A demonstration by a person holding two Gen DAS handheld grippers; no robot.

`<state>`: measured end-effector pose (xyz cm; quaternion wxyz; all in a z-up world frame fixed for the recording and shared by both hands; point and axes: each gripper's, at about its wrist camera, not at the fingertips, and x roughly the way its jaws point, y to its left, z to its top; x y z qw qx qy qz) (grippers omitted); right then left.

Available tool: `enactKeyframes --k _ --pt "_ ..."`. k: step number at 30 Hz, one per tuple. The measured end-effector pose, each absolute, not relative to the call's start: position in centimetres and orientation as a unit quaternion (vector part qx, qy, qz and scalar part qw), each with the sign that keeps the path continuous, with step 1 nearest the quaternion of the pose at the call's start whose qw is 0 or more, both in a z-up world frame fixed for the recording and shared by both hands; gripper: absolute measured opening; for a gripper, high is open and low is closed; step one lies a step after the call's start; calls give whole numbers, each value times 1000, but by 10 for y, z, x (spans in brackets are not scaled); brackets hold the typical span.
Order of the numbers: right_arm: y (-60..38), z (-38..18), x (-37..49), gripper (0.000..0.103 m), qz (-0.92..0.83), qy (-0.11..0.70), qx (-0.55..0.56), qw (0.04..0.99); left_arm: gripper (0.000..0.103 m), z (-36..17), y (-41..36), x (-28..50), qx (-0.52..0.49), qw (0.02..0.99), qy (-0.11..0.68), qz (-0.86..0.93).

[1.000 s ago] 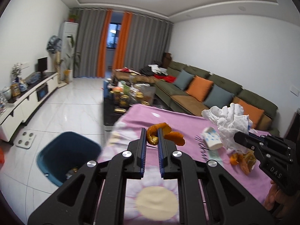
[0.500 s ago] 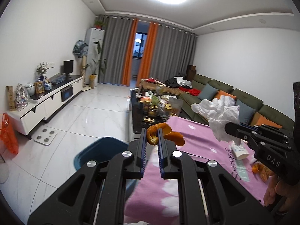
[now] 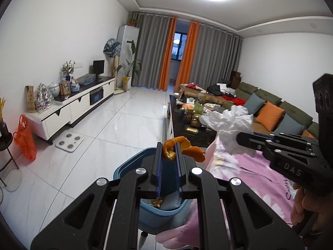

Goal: Collect trash
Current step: 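Carry the orange peel and white tissue over the teal bin and open both tools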

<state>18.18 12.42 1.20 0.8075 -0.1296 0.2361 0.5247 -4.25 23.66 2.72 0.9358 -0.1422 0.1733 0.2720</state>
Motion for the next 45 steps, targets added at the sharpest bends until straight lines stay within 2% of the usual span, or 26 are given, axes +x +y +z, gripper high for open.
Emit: enactKeyframes --k 26,37,42,44,45 --pt "242 -95 245 4 526 419 -197 713 12 -135 342 154 -195 885 319 277" --pt "256 -120 246 7 513 457 -228 690 12 -168 358 185 -193 875 340 285" --pt "257 -117 245 17 510 451 -233 694 13 -161 346 174 -192 874 339 290" --pt "256 -115 245 28 507 448 -233 699 16 -159 345 173 -190 876 336 290" --pt "255 -114 246 29 506 445 -230 702 20 -156 342 170 -187 876 334 292"
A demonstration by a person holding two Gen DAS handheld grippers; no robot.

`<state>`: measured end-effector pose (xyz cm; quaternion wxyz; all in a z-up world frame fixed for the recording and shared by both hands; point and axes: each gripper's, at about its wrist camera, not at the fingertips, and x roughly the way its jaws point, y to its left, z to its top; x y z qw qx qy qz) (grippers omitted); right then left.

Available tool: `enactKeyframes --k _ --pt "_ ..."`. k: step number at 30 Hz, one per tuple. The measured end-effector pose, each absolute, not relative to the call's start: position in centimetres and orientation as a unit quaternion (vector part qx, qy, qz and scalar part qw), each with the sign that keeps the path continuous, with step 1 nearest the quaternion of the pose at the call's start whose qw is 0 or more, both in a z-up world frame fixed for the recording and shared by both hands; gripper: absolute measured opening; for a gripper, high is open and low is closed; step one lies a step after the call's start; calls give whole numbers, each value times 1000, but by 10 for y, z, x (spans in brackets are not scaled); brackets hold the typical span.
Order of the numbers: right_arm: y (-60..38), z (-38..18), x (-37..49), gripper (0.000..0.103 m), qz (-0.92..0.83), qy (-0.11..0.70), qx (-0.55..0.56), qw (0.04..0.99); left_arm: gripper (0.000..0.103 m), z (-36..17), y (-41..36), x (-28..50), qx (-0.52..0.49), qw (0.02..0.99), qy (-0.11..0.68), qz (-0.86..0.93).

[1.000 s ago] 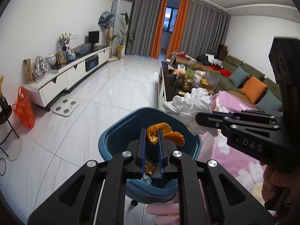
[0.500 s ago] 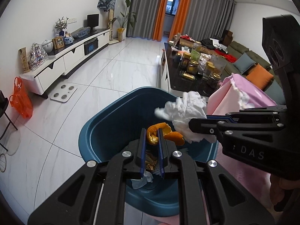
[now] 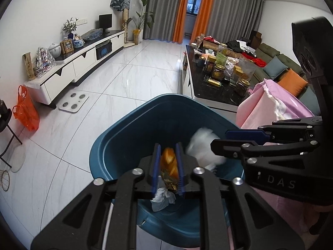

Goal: Collect trash
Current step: 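Carry the orange peel and white tissue over the teal bin and open both tools, then move both tools back over the table toward the remaining trash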

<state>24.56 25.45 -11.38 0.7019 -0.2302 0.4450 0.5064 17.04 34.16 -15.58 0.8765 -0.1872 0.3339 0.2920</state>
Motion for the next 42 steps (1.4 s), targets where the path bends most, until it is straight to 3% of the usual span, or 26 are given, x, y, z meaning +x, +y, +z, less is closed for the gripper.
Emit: enactKeyframes --k 6,12,14,18,30,42 --pt "244 -101 250 44 500 429 -216 721 35 -142 336 156 -182 878 316 310" --pt "226 -81 246 46 498 407 -202 739 52 -118 325 132 -177 882 291 324" --pt "215 -74 243 55 498 399 -194 745 56 -107 318 122 -173 886 281 327" --pt "193 -59 238 61 491 380 -182 762 65 -86 303 101 -167 892 263 328" --pt "89 -23 217 93 446 307 -136 830 97 -29 228 52 -150 916 219 301" --pt "-41 -9 186 96 374 254 -59 890 97 16 126 46 -107 949 199 220"
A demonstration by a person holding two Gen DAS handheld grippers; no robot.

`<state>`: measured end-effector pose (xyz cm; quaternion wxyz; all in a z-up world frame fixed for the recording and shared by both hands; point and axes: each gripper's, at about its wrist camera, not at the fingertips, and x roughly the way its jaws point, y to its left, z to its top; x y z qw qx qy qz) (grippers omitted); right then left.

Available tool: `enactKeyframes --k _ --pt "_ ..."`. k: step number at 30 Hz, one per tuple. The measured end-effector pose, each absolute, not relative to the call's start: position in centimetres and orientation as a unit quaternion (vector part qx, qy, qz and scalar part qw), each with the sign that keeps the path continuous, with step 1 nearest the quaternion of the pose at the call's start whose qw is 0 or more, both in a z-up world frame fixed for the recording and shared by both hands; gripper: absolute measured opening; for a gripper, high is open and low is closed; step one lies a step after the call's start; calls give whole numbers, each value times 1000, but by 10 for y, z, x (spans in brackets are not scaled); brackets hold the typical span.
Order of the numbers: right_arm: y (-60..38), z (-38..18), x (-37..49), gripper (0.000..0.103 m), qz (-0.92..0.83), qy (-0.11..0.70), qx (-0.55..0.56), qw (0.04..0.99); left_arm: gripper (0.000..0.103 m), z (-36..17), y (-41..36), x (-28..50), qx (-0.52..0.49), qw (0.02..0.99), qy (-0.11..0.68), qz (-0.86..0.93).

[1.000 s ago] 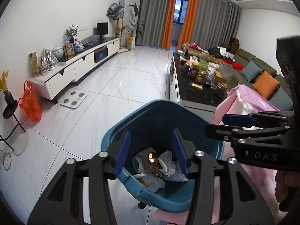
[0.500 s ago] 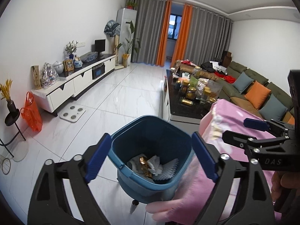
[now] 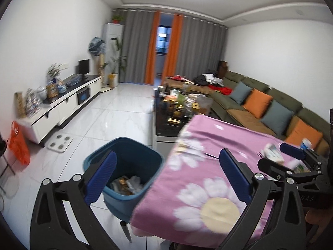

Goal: Collect trash
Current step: 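Move both tools back over the table toward the remaining trash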

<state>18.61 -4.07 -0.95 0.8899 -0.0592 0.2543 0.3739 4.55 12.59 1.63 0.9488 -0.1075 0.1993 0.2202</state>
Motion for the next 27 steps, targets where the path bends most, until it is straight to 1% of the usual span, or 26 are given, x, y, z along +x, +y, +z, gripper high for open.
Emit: enactKeyframes --k 7,14,19,27 --pt "-99 -20 160 96 328 238 -33 913 97 21 67 46 -73 963 198 171" --pt "-153 -33 144 96 274 233 -12 933 97 19 35 50 -62 972 191 121" --pt "-182 -39 133 96 240 230 5 943 97 14 17 49 -75 975 190 82" --pt "-233 -43 101 96 195 208 28 958 97 -3 -17 57 -72 974 217 7"
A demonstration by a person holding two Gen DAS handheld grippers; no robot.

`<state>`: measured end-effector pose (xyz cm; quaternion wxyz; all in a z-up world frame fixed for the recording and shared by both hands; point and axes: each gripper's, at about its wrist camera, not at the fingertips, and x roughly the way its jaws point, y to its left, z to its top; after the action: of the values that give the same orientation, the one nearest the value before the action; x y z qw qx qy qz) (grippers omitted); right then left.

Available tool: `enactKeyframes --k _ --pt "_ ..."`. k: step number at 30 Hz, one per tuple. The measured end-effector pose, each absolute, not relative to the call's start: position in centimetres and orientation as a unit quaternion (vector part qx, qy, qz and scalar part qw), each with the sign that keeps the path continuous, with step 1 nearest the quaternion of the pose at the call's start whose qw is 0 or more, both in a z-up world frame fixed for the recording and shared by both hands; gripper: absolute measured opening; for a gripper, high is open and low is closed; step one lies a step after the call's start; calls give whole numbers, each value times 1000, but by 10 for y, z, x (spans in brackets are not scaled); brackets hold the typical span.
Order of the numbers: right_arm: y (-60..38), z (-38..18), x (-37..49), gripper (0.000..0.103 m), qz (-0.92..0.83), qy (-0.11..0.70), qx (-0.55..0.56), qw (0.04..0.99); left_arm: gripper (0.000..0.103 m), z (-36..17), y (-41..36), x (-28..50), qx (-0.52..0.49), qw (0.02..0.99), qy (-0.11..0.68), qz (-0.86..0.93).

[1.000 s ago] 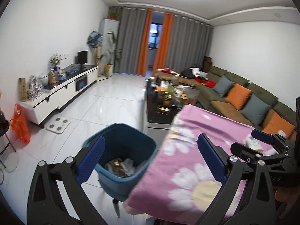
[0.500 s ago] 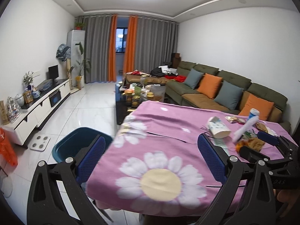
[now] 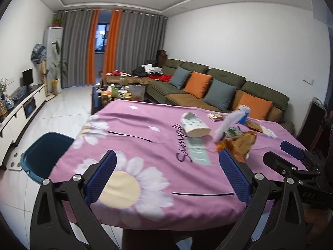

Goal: Collect trash
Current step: 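Move both tools back over the table toward the remaining trash, then grasp the white foam net with the left tool while the right tool grasps the gold wrapper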

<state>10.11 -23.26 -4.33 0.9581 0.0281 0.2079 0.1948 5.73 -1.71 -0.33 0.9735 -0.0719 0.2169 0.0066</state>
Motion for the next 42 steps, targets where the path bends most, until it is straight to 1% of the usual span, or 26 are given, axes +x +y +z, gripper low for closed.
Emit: enactKeyframes --k 8,19,30,39,42 --pt "-257 -46 90 96 159 201 45 966 97 -5 -21 63 -74 973 218 -10" --pt "-270 -55 113 96 140 224 73 962 97 -7 -30 83 -53 972 227 -23" --pt "-288 -67 152 95 128 248 108 954 97 -10 -63 145 -19 969 233 -73" --pt "-293 -76 185 89 122 269 120 948 97 -19 -96 209 -6 962 251 -107" --pt "-294 -78 195 84 123 275 125 945 97 -22 -109 229 1 959 256 -121"
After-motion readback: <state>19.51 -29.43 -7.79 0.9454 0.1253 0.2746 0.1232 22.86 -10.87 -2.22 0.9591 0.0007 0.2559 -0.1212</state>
